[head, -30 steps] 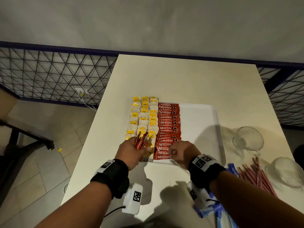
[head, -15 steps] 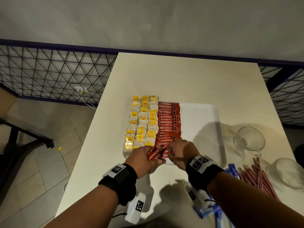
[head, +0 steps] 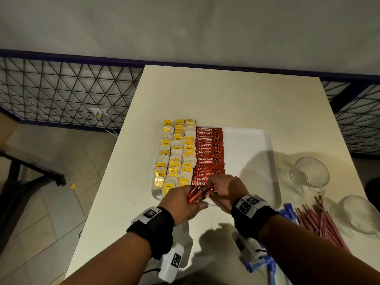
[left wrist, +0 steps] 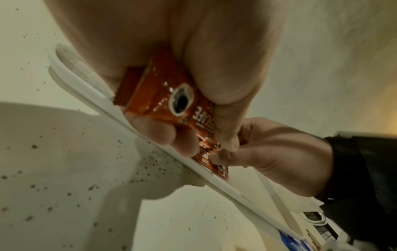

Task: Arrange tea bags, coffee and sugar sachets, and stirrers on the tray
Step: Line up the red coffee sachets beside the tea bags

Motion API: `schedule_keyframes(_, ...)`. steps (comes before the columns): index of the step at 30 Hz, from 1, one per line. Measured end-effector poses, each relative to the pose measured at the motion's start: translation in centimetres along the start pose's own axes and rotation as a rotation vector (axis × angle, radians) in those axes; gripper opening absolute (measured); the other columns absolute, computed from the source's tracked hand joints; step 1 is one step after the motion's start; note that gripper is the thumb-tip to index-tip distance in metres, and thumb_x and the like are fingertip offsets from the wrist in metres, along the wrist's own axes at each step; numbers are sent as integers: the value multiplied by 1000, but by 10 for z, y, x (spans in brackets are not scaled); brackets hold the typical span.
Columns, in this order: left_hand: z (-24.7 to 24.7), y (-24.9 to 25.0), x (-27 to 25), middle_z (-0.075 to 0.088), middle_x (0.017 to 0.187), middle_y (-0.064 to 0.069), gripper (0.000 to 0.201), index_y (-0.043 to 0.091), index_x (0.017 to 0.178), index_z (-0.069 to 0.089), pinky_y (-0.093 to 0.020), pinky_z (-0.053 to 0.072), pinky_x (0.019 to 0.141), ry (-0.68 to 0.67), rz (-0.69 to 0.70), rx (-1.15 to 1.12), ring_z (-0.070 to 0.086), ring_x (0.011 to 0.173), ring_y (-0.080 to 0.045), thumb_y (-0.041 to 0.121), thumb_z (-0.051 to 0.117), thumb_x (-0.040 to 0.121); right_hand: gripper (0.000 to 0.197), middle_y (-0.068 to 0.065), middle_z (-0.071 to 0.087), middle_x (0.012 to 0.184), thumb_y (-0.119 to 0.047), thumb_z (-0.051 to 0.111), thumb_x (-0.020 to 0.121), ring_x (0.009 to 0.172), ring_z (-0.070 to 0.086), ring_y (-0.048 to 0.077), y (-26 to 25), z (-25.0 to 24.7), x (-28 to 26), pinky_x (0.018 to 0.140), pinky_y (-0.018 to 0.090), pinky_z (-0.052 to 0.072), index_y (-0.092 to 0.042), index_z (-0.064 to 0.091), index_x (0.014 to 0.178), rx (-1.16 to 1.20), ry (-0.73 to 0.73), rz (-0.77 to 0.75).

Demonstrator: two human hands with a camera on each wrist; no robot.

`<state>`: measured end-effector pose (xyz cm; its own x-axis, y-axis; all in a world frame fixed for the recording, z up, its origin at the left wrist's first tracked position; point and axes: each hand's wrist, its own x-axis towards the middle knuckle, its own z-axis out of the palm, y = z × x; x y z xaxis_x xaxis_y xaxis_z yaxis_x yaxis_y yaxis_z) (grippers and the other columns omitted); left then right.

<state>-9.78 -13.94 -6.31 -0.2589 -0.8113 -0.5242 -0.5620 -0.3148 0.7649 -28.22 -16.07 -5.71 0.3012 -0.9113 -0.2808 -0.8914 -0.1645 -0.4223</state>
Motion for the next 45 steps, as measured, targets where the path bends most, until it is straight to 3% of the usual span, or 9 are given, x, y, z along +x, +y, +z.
schedule_keyframes(12, -1, 1, 1, 68, 77, 5, 27, 30, 85, 61, -36, 58, 76, 35, 19, 63, 63, 70, -16, 50, 75, 71, 12, -7, 59, 94, -31, 54, 88, 82, 49, 13, 2, 5, 5, 85, 30, 43, -24, 56, 97, -9, 3, 7)
schedule_keyframes(17, -3, 2, 0, 68, 77, 6, 28, 29, 85, 62, -38, 58, 75, 37, 6, 73, 64, 70, -17, 50, 75, 71, 14, -12, 49, 84, -31, 55, 87, 76, 46, 12, 3, 4, 5, 82, 29, 44, -29, 42, 83, -20, -12, -5)
schedule_keyframes(20, -4, 6, -3, 69, 75, 3, 30, 26, 89, 63, -30, 56, 65, 42, -10, 67, 64, 66, -15, 48, 77, 73, 14, -12, 50, 85, -31, 55, 86, 77, 47, 13, 3, 5, 6, 84, 29, 45, -29, 42, 83, -25, -13, -15)
schedule_keyframes(25, -16, 16, -17, 72, 75, -8, 38, 11, 98, 64, -27, 48, 51, -70, -76, -487, 61, 56, -20, 40, 76, 76, 14, -10, 54, 85, -39, 54, 89, 78, 51, 14, 1, 3, 4, 83, 34, 47, -29, 46, 82, -6, -9, 1)
schedule_keyframes(28, -20, 25, -24, 65, 66, -5, 40, 6, 89, 60, -23, 46, 42, -60, -134, -773, 56, 49, -16, 45, 58, 81, 20, -11, 55, 81, -44, 53, 89, 76, 52, 12, -10, -6, 0, 72, 26, 43, -25, 57, 85, 235, 114, -47)
schedule_keyframes(32, -19, 34, -24, 61, 57, -6, 53, 8, 92, 61, -21, 44, 39, -60, -153, -781, 53, 42, -13, 57, 42, 88, 19, -12, 58, 85, -37, 64, 88, 82, 54, 8, -34, -26, -5, 74, 21, 44, -21, 64, 98, 413, 57, -178)
schedule_keyframes(35, -17, 37, -20, 59, 59, -7, 53, 7, 97, 59, -23, 45, 40, -67, -113, -793, 54, 45, -14, 56, 52, 81, 13, -7, 61, 86, -22, 69, 85, 78, 57, 9, -40, -30, -3, 72, 26, 46, -19, 62, 96, 528, 52, -84)
schedule_keyframes(38, -21, 32, -22, 63, 65, -7, 42, 7, 106, 60, -22, 42, 39, -71, -56, -772, 55, 50, -15, 32, 71, 75, 15, -12, 57, 76, -19, 68, 87, 68, 50, 3, -34, -32, -6, 64, 17, 39, -26, 57, 80, 687, 97, 56)
schedule_keyframes(45, -26, 25, -24, 62, 69, -9, 34, 7, 95, 63, -19, 32, 37, 28, -6, -753, 46, 47, -16, 18, 83, 69, 15, -5, 58, 61, -6, 69, 85, 54, 48, 13, -22, -39, -13, 58, 28, 43, -15, 57, 81, 1057, 115, 145)
